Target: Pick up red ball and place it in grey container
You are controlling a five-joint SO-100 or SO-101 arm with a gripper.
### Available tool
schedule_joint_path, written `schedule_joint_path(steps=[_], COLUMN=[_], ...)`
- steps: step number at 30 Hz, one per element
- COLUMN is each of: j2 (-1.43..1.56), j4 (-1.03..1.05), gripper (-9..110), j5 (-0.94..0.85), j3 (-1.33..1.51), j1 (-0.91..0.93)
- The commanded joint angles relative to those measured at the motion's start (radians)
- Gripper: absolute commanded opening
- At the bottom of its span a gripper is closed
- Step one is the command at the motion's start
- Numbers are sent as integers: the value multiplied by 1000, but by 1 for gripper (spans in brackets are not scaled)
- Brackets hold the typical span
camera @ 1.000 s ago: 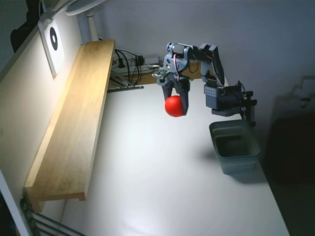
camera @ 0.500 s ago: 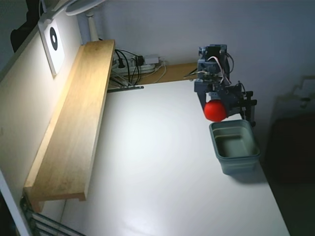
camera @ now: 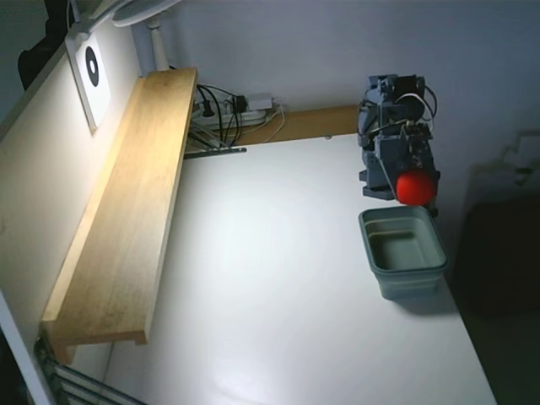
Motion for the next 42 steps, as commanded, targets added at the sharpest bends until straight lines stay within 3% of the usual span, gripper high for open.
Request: schedule_joint_path(steps=[1,15,16,42], j2=[19,19,19,22], j4=[10,10,10,10], gripper=[23,23,38,38], j5=[3,3,3,3], j3=[-49,-49,-49,-45], j1=[89,112,112,120])
